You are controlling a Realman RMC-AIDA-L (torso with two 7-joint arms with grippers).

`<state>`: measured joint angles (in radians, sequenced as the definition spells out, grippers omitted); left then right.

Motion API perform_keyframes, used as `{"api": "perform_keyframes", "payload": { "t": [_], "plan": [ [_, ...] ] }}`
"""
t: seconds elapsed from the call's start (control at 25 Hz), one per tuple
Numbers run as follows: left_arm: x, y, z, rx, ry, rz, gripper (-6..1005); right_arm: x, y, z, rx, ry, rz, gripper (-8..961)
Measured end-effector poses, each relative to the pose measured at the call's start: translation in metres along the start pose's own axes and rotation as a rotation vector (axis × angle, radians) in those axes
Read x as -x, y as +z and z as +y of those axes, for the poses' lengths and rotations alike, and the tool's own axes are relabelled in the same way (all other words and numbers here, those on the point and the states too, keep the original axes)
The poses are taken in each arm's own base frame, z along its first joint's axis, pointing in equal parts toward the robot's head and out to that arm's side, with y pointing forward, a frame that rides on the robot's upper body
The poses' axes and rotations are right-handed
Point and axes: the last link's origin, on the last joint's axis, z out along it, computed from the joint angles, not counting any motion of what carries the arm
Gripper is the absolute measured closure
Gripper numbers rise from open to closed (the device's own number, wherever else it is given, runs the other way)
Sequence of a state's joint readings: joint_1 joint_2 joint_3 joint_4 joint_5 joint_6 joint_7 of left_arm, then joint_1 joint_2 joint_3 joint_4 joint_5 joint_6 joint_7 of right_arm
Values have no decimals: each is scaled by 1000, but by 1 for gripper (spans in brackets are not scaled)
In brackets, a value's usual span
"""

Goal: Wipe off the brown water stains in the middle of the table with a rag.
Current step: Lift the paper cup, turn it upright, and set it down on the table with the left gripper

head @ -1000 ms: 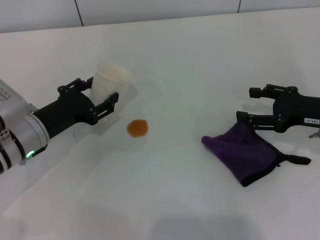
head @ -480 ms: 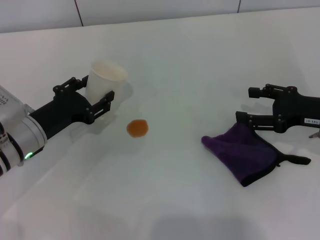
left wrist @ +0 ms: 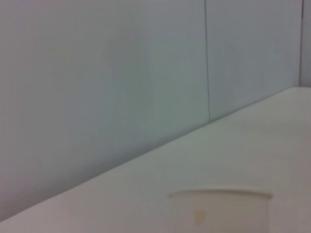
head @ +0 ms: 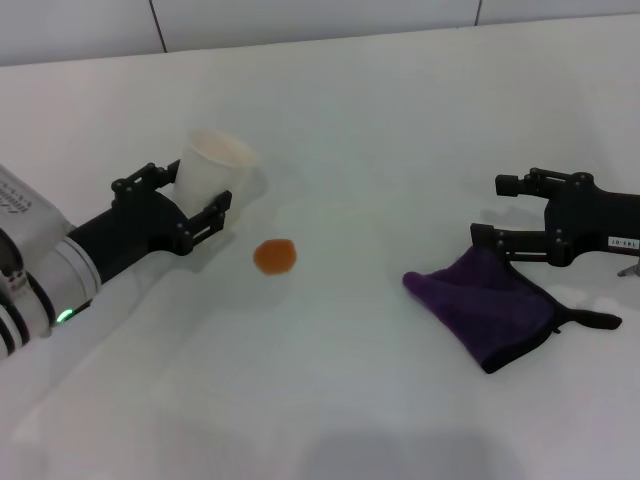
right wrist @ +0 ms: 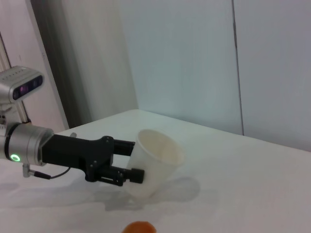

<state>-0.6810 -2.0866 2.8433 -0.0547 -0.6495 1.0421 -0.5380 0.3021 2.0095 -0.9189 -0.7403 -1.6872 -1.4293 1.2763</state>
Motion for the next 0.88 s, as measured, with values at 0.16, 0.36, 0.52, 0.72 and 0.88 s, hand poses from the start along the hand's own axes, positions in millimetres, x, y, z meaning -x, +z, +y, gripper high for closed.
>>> {"api": "perform_keyframes", "payload": {
  "t": [0.16, 0.36, 0.52, 0.72, 0.88],
  "plan": [
    [1, 1, 2, 4, 11, -5, 297, 0, 0, 0, 0, -1, 0, 126],
    [0, 2, 5, 12, 10, -1, 297, 0, -1, 0, 0, -2, 1, 126],
    [0, 2, 5, 12, 14, -1, 296, 0, -1, -1, -3, -3, -1, 126],
    [1, 1, 5, 11, 18, -3, 296, 1, -1, -1, -4, -6, -2, 126],
    [4, 0, 5, 7, 15, -7, 295, 1, -1, -1, -6, -6, -2, 126]
  ]
}}
